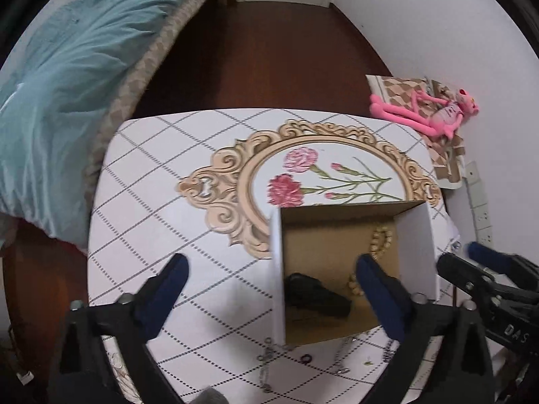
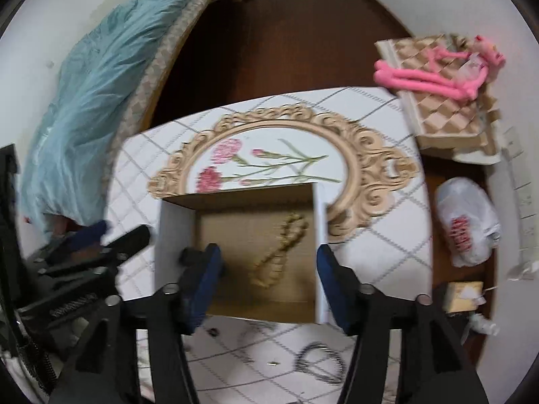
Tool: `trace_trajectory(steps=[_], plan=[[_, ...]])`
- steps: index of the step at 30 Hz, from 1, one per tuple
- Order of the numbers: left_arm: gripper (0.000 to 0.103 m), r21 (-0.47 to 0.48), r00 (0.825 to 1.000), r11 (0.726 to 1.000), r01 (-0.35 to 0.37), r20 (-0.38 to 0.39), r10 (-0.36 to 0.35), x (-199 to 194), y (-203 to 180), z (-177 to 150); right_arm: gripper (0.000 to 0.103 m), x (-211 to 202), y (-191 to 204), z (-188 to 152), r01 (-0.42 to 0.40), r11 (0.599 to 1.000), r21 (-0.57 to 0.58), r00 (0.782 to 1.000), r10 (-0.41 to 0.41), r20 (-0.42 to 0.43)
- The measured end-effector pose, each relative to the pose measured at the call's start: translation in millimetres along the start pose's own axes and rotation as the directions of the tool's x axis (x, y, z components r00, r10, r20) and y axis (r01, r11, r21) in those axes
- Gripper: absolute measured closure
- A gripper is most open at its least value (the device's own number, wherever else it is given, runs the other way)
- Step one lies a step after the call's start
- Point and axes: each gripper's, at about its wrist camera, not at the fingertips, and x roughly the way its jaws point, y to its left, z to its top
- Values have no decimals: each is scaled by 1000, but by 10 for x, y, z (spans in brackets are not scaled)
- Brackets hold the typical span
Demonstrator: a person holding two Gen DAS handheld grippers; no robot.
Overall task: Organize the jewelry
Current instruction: 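Open both tools to drop the watch band and bead bracelet in the box, then lift both tools up and away from the box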
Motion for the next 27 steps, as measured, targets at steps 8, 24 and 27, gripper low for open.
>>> trace_trajectory(steps=[8, 24, 27], plan=[[0, -9, 995, 996, -88, 48, 89, 7, 30, -327, 4, 109, 19, -321, 185, 981, -59, 983, -184, 11], [0, -16, 983, 990, -137, 120, 138, -350, -32, -553, 4, -88, 109, -559, 199, 979, -42, 978, -196, 77], [0, -21, 980, 990, -142, 134, 144, -474, -50, -598, 4, -252, 132, -611, 203, 978, -37, 974, -198, 114]])
